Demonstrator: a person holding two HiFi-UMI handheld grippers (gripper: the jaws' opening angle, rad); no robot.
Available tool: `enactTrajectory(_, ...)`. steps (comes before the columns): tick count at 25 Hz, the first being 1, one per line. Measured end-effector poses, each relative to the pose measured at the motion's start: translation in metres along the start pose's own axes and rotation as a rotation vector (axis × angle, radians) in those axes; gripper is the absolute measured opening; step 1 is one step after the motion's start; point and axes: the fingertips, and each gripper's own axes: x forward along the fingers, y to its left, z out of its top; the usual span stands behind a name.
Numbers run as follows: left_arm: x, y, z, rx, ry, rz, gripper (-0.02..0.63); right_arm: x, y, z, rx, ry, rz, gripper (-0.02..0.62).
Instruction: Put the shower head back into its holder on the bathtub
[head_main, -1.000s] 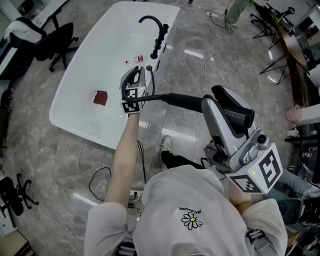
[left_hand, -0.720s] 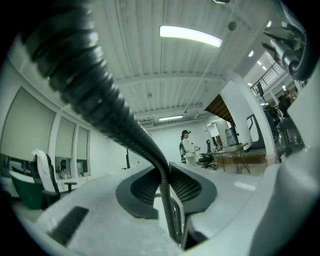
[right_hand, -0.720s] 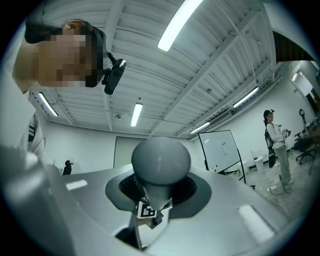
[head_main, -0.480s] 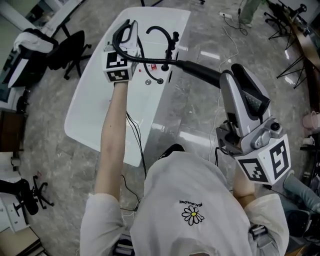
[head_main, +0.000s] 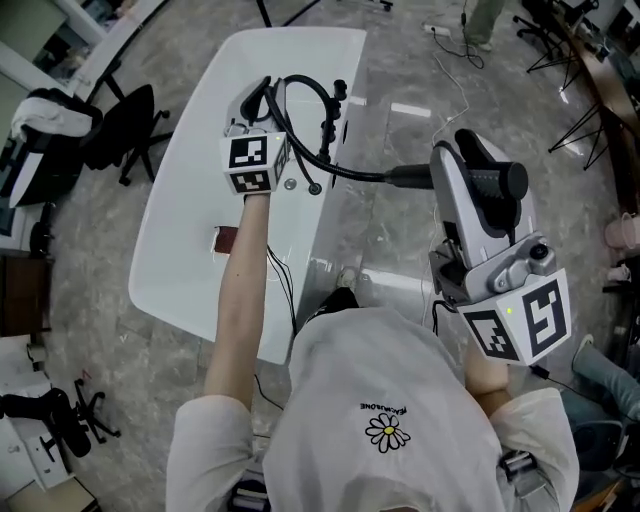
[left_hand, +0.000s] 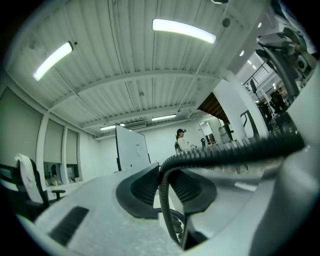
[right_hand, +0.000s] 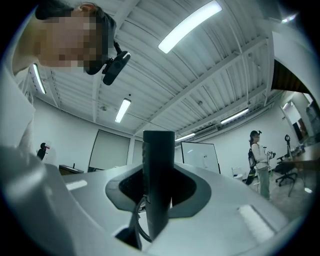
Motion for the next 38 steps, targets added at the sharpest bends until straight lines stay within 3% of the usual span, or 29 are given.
enactTrajectory(10, 0.019, -0.008, -0.136, -0.126, 0.202, -0.059, 0.063, 0.081, -0.012, -0.047, 0.002, 0.096, 0.024, 0.107)
enactTrajectory(20, 0.019, -0.004, -0.242, -0.232, 0.363, -0.088, 0.069, 0.156, -0.013, -0.077, 0.010, 0.124, 0.044, 0.107)
enactTrajectory(29, -0.012, -0.035, -0.297, -0.303, 0.503, -0.134, 0.081, 0.203, -0.030, -0.074, 0.013, 0.104, 0.054, 0.107)
enactTrajectory(36, -0.048, -0.094, -0.345, -0.297, 0.663, -0.252, 0.080, 0.226, -0.018, -0.062, 0.055, 0.071, 0.170, 0.107)
enactTrajectory(38, -0.058, -0.102, -0.360, -0.303, 0.714, -0.248, 0.071, 0.228, -0.011, -0.059, 0.034, 0.062, 0.206, 0.107)
